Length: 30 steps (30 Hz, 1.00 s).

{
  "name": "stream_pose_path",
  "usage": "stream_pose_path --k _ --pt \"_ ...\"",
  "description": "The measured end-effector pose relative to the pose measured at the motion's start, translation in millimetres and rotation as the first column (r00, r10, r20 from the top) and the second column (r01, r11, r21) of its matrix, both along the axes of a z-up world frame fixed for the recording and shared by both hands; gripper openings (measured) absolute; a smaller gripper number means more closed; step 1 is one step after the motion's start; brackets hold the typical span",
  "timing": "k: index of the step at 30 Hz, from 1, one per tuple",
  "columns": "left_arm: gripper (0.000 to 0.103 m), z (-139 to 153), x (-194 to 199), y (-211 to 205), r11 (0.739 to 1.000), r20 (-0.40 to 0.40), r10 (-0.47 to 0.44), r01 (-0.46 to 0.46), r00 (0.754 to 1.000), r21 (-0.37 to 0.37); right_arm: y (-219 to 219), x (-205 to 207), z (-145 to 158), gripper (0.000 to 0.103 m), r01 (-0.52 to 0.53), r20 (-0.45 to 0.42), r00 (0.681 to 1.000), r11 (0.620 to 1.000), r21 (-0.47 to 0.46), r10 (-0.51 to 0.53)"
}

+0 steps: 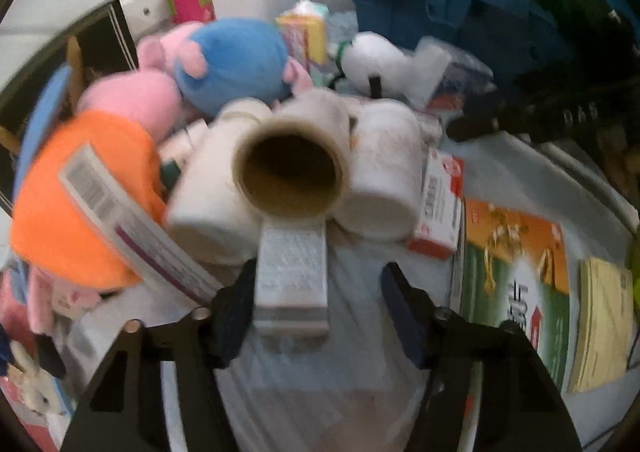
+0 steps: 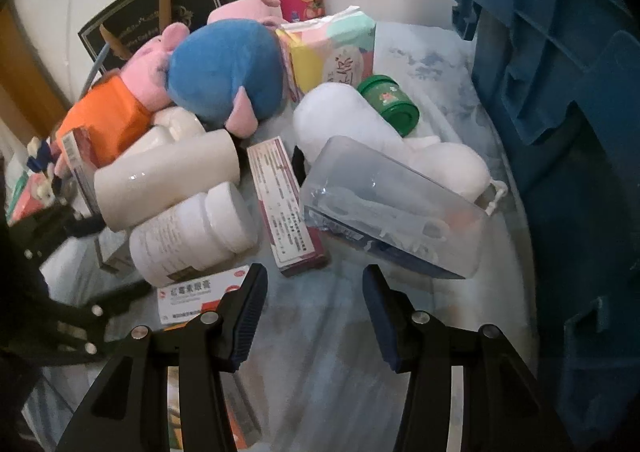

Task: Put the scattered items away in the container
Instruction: 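Reach both tools into the pile toward the white medicine boxes, then grasp the white medicine box with the left tool while the right tool grasps the pink-white box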

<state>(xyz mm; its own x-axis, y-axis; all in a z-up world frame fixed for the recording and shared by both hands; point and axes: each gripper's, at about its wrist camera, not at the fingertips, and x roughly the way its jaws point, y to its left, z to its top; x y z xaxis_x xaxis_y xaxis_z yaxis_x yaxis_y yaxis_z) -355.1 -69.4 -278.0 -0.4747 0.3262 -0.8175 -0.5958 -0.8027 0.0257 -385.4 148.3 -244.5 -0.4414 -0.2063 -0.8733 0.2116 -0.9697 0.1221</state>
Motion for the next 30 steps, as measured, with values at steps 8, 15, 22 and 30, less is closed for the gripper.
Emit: stream_pose_path --k 8,15,22,30 --pt "0.044 1 -6 -1 0.999 0.025 0.037 -0.038 0.999 0.025 -4 -12 -12 0.049 0.006 0.005 1.000 1.000 0.012 -0.006" --pt "0.044 1 -7 2 0.999 0.034 0.045 -0.046 0.998 0.027 -30 -31 -19 0.049 -0.068 0.020 0.998 0.996 0.057 0.067" --pt "0.044 1 -9 8 0.999 0.032 0.045 -0.046 0.998 0.029 -37 -46 -21 0.043 -0.072 0.003 0.997 0.995 0.075 0.072" --pt "0.031 3 2 5 0.995 0.004 0.097 -0.097 0.995 0.033 -27 -22 -12 0.030 -0.020 0.006 1.000 1.000 0.017 0.020"
